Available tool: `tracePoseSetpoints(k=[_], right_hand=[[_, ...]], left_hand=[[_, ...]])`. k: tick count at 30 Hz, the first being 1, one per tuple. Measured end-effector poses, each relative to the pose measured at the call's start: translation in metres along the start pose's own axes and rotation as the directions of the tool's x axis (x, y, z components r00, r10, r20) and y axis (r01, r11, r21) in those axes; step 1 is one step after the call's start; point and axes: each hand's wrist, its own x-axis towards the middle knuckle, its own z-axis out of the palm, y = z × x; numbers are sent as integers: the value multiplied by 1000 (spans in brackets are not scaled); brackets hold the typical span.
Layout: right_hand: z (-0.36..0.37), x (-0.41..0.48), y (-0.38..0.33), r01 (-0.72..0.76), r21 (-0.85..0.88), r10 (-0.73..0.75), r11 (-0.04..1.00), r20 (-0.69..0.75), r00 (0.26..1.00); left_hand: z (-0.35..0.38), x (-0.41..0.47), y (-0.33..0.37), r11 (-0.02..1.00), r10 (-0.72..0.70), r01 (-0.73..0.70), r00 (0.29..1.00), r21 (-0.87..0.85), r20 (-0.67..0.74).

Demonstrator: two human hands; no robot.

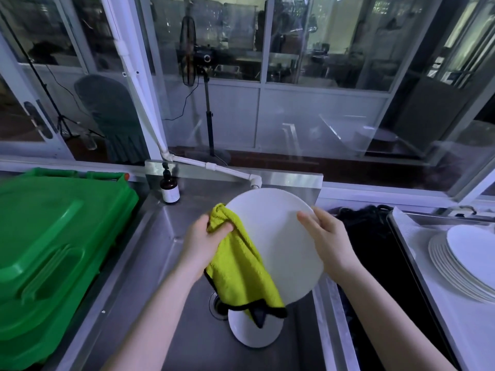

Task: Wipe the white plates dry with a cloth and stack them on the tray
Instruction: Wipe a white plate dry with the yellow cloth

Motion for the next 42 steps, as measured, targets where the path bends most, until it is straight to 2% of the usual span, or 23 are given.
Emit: tracePoseSetpoints(k=[3, 5, 6, 8, 9, 11, 12, 14, 17, 19, 21, 22, 24, 27, 29, 31, 34, 36, 40, 42], right_hand=[[8, 5, -16, 221, -355, -146, 908, 226, 963], [13, 7, -21, 303, -437, -160, 847, 334, 929], [13, 8, -21, 310, -435, -170, 845, 332, 928], [9, 10, -17, 222, -311, -166, 924, 195, 967], [7, 10, -14, 133, -168, -122, 977, 77, 990], [9, 10, -12, -1, 71, 7, 998, -85, 996], [10, 10, -10, -21, 81, 30, 997, -106, 994], [9, 10, -11, 2, -23, -3, 1000, -50, 999], [2, 13, -22, 127, -234, -97, 964, 136, 986], [7, 14, -27, 242, -393, -118, 887, 313, 943], [17, 9, -26, 300, -447, -97, 843, 421, 902], [21, 7, -25, 300, -432, -99, 850, 430, 897], [18, 8, -25, 243, -342, -105, 908, 375, 921], [10, 12, -23, 68, -106, -49, 992, 169, 984], [15, 11, -16, -26, 105, 31, 994, -41, 999], [30, 3, -6, -90, 314, 175, 945, -252, 952], [47, -15, 10, -134, 435, 332, 890, -417, 846], [47, -24, 17, -159, 406, 329, 900, -394, 858], [22, -21, 20, -180, 311, 240, 933, -166, 956], [2, -9, 13, -122, 237, 144, 964, -78, 987]], left_hand=[[-6, 12, 16, 931, 167, -243, 947, 272, 273], [-8, 13, 20, 887, 169, -315, 902, 337, 398], [-8, 13, 16, 898, 162, -294, 913, 329, 374], [-7, 5, 1, 973, 105, -137, 979, 187, 173], [-5, -1, -8, 999, 20, -23, 998, 37, 64], [1, -11, -19, 952, -192, 176, 981, -252, -40], [2, -15, -22, 932, -247, 223, 968, -285, -51], [1, -17, -25, 946, -249, 238, 968, -219, -25], [-5, -13, -18, 992, -123, 124, 992, -34, 34], [-8, -6, -3, 990, 15, -36, 989, 137, 146], [-4, -1, 13, 941, 124, -207, 947, 267, 295], [-1, 0, 19, 923, 143, -247, 932, 295, 333], [0, 5, 23, 945, 140, -213, 949, 249, 281], [-1, 7, 12, 999, 45, -45, 999, 28, 22], [7, 1, 1, 983, -106, 79, 981, -168, -161], [21, -9, -6, 915, -278, 182, 931, -360, -238], [35, -21, -13, 811, -413, 297, 901, -504, -135], [34, -25, -16, 811, -419, 337, 905, -478, -74], [22, -23, -13, 891, -338, 270, 931, -366, -138], [12, -19, -5, 938, -258, 218, 958, -271, -123]])
